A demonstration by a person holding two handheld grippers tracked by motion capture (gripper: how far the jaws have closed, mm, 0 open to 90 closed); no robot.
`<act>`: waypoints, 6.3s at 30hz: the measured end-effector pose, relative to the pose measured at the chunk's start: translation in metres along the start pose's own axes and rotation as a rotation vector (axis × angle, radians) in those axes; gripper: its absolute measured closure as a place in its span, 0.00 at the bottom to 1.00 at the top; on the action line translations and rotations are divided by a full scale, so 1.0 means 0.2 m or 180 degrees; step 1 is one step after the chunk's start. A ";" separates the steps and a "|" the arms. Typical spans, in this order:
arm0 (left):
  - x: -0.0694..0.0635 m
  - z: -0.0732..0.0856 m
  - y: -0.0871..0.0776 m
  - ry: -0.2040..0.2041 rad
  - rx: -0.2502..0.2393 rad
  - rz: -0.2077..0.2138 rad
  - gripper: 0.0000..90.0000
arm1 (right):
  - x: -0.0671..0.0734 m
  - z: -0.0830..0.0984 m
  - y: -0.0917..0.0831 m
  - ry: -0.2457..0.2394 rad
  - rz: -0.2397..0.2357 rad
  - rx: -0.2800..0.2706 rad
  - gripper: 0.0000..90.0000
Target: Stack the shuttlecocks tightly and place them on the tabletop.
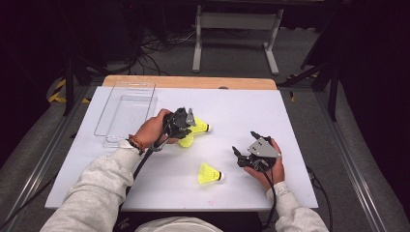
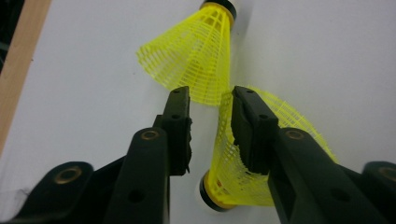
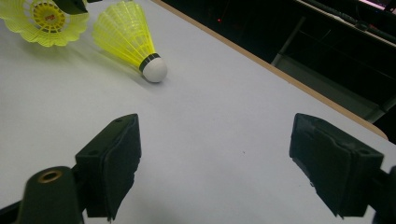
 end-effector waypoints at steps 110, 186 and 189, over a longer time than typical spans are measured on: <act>-0.17 0.39 -0.50 -0.0577 -0.1406 -0.0826 0.30 | 0.01 -0.03 -0.03 -0.0067 0.0060 -0.0059 0.20; -0.53 0.97 -0.61 -0.1242 -0.1554 -0.1095 0.09 | 0.22 -0.50 0.39 0.0492 -0.0521 0.0809 0.22; -0.53 0.97 -0.61 -0.1239 -0.1563 -0.1097 0.09 | 0.28 -0.58 0.49 0.0473 -0.0573 0.0915 0.25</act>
Point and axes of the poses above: each handheld gripper's, and its own axes: y roughly forward along the jaws, z roughly out of its underside, x roughly to its left, the point moved 8 cm from there along y, roughly forward along the jaws, and after that the axes turned 13 degrees about y, right-handed, at the moved point
